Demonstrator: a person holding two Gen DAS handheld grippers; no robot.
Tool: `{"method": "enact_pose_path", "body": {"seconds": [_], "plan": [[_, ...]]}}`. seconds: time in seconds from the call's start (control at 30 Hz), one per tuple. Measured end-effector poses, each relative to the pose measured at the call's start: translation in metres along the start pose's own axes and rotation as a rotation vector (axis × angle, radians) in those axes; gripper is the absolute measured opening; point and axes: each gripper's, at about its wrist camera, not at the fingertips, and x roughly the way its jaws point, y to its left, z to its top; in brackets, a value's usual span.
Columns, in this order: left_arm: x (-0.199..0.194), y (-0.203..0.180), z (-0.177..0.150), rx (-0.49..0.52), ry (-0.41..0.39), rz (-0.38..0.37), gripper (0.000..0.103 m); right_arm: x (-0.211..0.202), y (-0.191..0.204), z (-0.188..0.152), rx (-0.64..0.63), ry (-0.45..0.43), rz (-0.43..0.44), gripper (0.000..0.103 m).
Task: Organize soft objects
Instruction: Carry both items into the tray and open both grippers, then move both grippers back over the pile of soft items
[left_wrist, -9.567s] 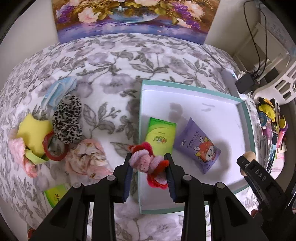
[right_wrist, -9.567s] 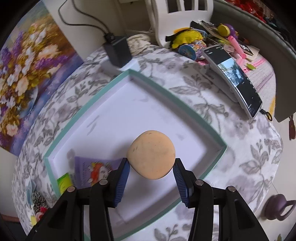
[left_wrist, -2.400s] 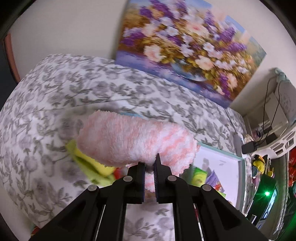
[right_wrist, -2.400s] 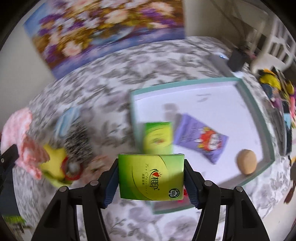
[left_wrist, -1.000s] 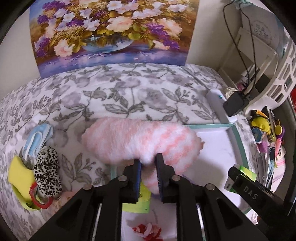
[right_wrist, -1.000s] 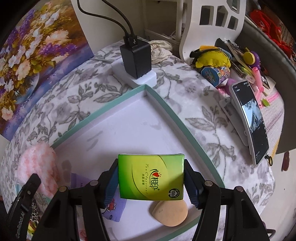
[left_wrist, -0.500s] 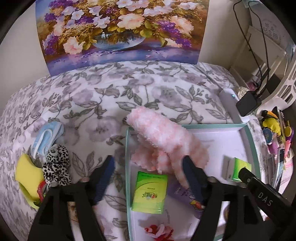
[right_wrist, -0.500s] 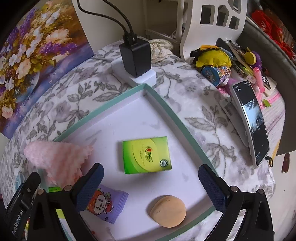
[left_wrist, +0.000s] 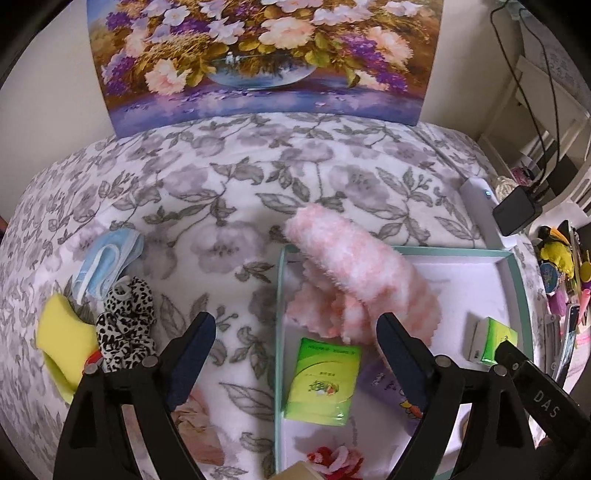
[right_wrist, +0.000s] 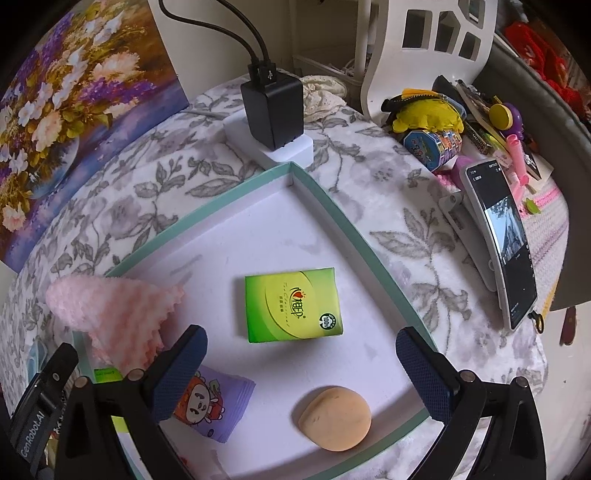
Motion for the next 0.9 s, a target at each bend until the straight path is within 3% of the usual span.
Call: {"method": "enact_pose_path", "body": {"seconds": [0.47,0.9], "plan": [[0.001,0.026,-0.002,-0.058,0.071,0.035,0.089,-0.012,0.009,-0.012,-0.041,-0.001,-0.007,0.103],[-0.011,0.075,-0.011,-0.17,0.117,0.079,0.089,-0.022,0.03,-0.036,-0.1,0.015,-0.008,0.103]]}}
